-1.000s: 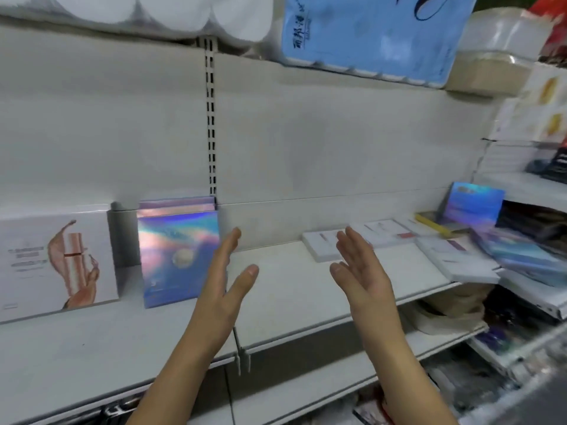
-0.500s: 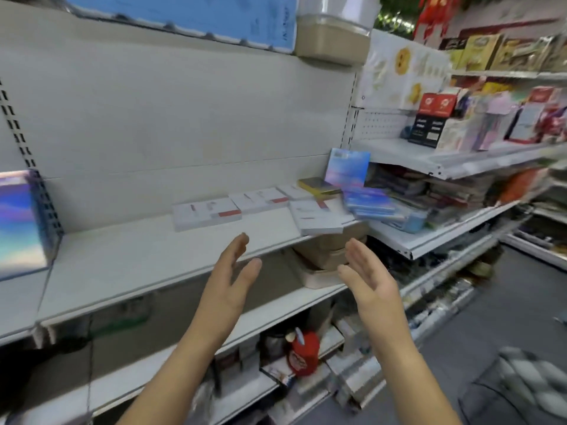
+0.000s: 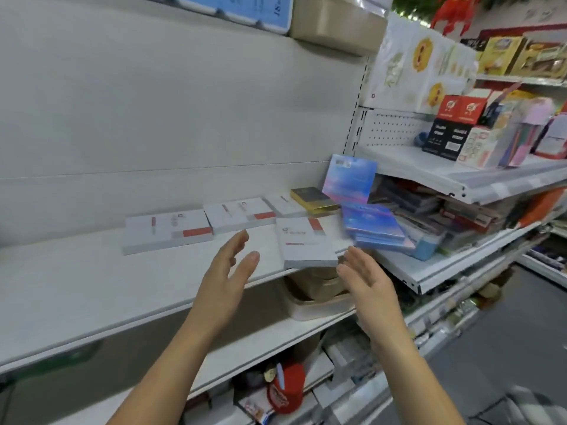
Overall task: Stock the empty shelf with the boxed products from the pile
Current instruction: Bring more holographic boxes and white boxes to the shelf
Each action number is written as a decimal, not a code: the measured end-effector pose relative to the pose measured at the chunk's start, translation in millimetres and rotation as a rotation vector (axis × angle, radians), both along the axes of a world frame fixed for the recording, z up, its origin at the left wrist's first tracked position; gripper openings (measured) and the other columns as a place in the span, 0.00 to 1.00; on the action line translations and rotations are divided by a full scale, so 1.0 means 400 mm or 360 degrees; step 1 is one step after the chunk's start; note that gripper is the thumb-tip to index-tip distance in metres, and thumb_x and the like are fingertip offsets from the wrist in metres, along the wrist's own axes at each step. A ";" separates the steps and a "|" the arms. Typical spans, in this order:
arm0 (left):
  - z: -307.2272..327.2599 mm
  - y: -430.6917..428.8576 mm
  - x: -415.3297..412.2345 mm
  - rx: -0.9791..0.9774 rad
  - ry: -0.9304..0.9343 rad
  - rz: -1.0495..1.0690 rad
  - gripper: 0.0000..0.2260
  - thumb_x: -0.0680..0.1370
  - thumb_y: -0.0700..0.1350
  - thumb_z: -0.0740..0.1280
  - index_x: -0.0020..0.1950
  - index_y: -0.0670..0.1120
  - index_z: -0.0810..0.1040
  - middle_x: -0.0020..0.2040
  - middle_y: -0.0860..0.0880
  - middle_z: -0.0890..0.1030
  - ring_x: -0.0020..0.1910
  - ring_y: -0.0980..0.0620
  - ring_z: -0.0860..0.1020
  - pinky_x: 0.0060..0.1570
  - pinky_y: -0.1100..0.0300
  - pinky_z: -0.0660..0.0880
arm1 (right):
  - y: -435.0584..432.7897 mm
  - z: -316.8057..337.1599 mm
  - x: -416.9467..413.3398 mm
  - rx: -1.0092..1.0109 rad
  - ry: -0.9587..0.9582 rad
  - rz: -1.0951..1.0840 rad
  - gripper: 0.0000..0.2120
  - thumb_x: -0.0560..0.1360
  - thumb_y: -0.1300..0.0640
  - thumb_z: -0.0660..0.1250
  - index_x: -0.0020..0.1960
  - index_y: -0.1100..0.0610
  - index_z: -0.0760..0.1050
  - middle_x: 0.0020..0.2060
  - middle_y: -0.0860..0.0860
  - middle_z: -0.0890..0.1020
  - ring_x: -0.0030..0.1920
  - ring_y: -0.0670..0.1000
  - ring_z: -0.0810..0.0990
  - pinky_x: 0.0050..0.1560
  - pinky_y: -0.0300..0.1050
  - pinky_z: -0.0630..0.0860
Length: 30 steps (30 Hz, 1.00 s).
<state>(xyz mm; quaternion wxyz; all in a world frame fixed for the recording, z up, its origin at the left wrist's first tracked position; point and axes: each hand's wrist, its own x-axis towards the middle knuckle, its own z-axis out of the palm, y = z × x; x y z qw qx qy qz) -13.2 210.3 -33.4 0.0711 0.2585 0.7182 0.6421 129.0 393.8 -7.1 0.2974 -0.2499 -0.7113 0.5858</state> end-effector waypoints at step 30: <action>0.053 0.252 -0.519 -0.2013 0.0335 0.0384 0.31 0.74 0.71 0.64 0.67 0.51 0.72 0.67 0.50 0.78 0.67 0.46 0.74 0.64 0.50 0.65 | 0.349 0.013 -0.336 0.0438 -0.0823 0.0488 0.33 0.71 0.48 0.78 0.71 0.43 0.67 0.57 0.45 0.80 0.52 0.47 0.79 0.33 0.34 0.72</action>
